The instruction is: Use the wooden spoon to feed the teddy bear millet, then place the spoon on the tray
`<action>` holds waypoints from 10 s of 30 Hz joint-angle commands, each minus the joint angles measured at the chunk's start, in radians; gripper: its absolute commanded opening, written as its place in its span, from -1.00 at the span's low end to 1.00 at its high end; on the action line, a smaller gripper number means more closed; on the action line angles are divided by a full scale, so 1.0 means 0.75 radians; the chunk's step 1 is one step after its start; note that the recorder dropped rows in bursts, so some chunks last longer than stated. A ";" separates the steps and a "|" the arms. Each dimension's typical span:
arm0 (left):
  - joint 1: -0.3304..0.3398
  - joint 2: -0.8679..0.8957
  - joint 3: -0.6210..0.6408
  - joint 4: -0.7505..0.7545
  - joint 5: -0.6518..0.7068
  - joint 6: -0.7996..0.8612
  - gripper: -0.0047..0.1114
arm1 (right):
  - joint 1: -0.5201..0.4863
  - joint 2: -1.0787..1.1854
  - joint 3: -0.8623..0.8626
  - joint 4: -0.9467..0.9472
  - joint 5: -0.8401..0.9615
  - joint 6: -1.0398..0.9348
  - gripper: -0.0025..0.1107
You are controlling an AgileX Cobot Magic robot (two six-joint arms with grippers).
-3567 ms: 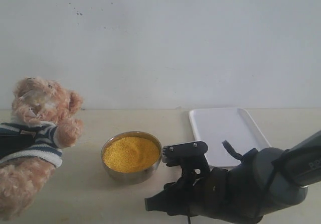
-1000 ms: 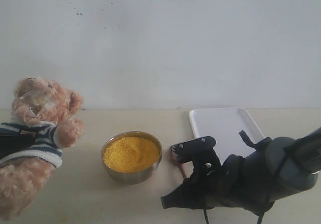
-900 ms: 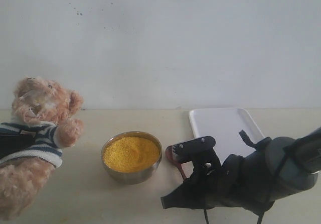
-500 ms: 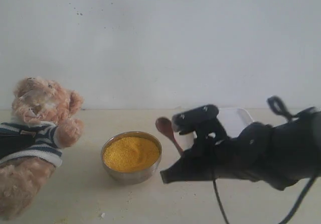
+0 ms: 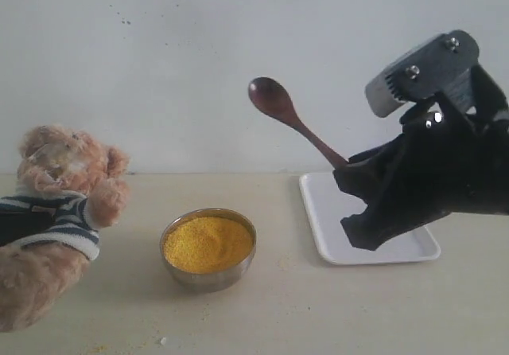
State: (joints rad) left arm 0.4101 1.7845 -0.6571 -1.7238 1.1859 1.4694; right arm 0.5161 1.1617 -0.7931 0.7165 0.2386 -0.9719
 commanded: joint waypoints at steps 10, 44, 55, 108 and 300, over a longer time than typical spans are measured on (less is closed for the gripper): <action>-0.005 -0.017 0.007 -0.027 0.047 -0.015 -0.85 | 0.399 0.397 -0.478 -1.698 0.719 1.168 -0.96; -0.005 -0.017 0.007 -0.027 -0.076 0.036 -0.85 | 0.685 1.071 -0.836 -2.213 0.968 1.319 -0.96; -0.005 -0.017 0.007 -0.027 -0.076 0.036 -0.85 | 0.682 1.086 -0.836 -2.145 0.925 1.378 -0.96; -0.005 -0.017 0.007 -0.027 -0.080 0.042 -0.85 | 0.440 1.135 -1.052 -1.755 0.903 1.296 -0.96; -0.005 -0.017 0.235 0.246 0.047 -0.258 -0.85 | 1.047 1.026 -1.100 -2.322 1.217 1.500 -0.96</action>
State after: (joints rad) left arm 0.4101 1.7845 -0.4857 -1.5250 1.1888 1.2682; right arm 1.3036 1.9440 -1.6141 -1.0253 1.1292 0.1267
